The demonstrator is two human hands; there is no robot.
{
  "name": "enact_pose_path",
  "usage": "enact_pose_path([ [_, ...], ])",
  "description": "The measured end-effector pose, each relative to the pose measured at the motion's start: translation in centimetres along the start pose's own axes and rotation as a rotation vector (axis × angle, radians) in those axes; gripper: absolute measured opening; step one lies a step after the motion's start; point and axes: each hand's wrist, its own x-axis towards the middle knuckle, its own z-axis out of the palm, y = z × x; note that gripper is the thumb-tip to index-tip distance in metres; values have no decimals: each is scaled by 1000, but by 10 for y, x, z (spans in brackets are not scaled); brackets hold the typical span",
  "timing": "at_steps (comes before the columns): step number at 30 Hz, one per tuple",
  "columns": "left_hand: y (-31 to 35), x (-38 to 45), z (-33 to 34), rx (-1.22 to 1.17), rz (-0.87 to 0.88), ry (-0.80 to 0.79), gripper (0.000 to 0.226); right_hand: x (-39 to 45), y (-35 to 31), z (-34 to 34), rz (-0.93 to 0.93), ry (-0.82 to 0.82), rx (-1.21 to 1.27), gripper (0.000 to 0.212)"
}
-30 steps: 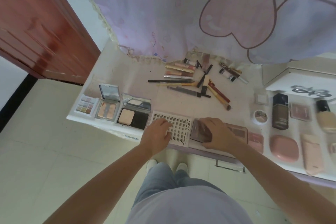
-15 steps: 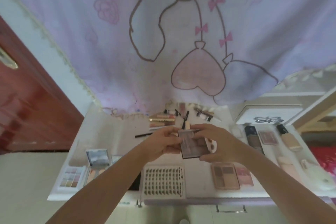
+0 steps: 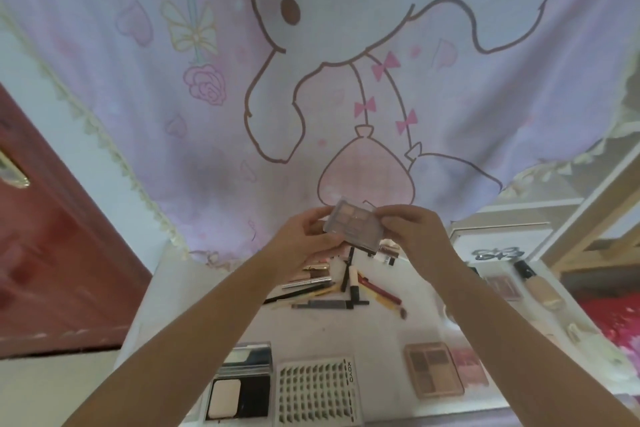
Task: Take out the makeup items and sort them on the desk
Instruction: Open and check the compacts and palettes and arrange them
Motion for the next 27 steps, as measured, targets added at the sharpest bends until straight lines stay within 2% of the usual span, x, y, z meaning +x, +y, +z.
enact_pose_path([
  [3, 8, -3, -8, 244, 63, 6, 45, 3, -9, 5, 60, -50, 128, 40],
  [6, 7, -7, -12, 261, 82, -17, 45, 3, -9, 8, 114, -103, 213, 50],
  [11, -1, -10, -15, 145, 77, 41, 33, 1, -10, 11, 206, -168, 244, 30],
  [13, 0, -8, -14, 129, 75, 96, 32, 0, -14, 12, 191, -264, 144, 20],
  [14, 1, -7, -13, 124, 78, 131, 31, -2, -16, 12, 156, -314, -11, 16],
  [16, 5, -6, -11, 94, 92, 179, 24, -4, -22, 12, 44, -381, -426, 24],
  [17, 7, -6, -10, 90, 98, 192, 22, -4, -24, 12, 0, -398, -543, 31],
  [21, 7, -8, -6, 180, 106, 232, 25, -7, -27, 11, -14, -409, -587, 34],
  [27, 1, -12, -4, 175, 81, 220, 24, -5, -18, 7, -107, -401, -680, 37],
])
